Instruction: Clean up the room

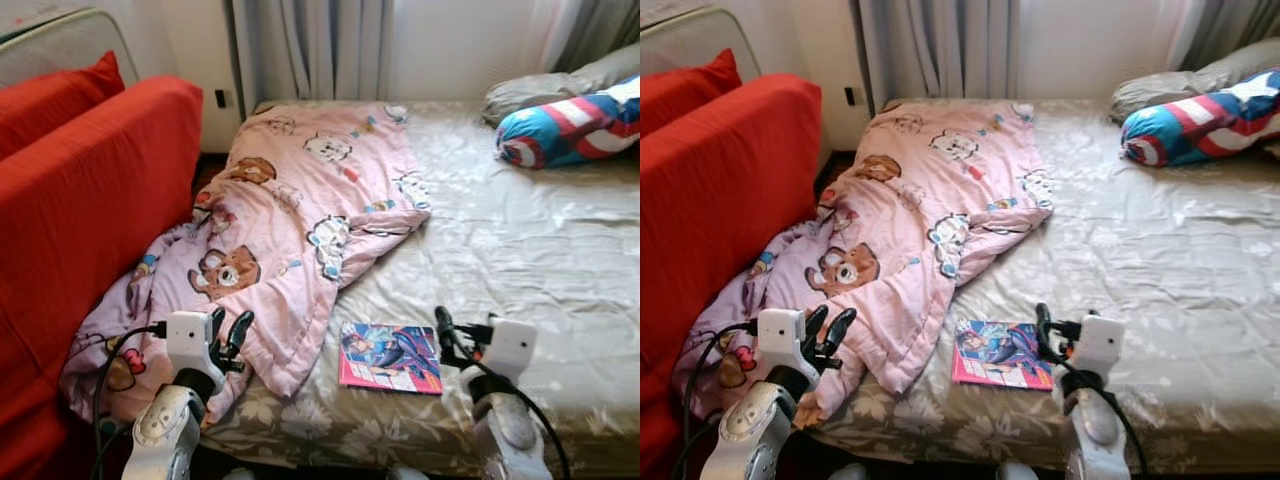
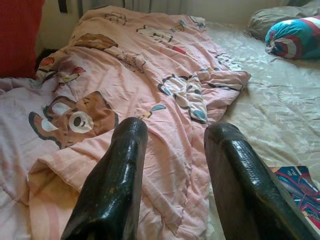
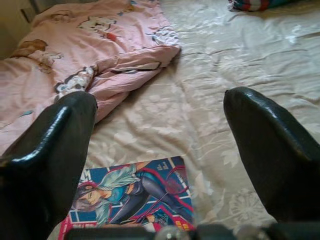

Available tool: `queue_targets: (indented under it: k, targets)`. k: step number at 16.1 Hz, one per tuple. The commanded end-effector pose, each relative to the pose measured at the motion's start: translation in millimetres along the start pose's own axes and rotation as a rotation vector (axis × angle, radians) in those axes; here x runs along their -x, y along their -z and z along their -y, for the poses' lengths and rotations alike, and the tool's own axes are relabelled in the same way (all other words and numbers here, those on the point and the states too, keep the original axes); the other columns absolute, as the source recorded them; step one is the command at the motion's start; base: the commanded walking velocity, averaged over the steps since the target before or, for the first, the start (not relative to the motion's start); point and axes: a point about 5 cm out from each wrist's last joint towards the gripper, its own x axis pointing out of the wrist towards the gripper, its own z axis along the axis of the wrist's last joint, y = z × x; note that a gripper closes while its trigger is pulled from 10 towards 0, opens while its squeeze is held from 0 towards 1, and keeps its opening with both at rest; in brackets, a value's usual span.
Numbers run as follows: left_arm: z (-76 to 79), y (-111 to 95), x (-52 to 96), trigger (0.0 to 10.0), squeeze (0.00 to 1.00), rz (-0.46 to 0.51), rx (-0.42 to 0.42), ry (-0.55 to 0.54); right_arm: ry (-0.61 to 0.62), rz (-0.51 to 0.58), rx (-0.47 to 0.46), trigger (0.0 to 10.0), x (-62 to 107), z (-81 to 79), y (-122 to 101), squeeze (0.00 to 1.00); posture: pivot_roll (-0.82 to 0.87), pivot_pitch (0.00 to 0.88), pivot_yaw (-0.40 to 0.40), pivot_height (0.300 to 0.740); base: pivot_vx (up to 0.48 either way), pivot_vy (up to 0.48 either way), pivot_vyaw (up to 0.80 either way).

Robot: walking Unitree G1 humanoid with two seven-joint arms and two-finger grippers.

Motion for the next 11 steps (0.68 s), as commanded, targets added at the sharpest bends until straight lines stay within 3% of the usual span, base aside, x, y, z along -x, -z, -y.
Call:
queue_targets:
  k: [1, 11]
  targets:
    - [-3.6, 0.7, 1.7, 10.0, 0.00, -0.009, -0.007, -0.009, 0.012, -0.001, -0.010, 10.0, -1.1, 1.1, 0.7, 0.00, -0.07, 0.040, -0.004, 0.651, 0.000, 0.000, 0.00]
    - [-2.4, 0.4, -0.3, 10.0, 0.00, -0.011, 0.007, -0.002, 0.004, 0.002, -0.006, 10.0, -1.9, -1.1, -0.1, 0.00, -0.07, 0.035, -0.003, 0.651, 0.000, 0.000, 0.00]
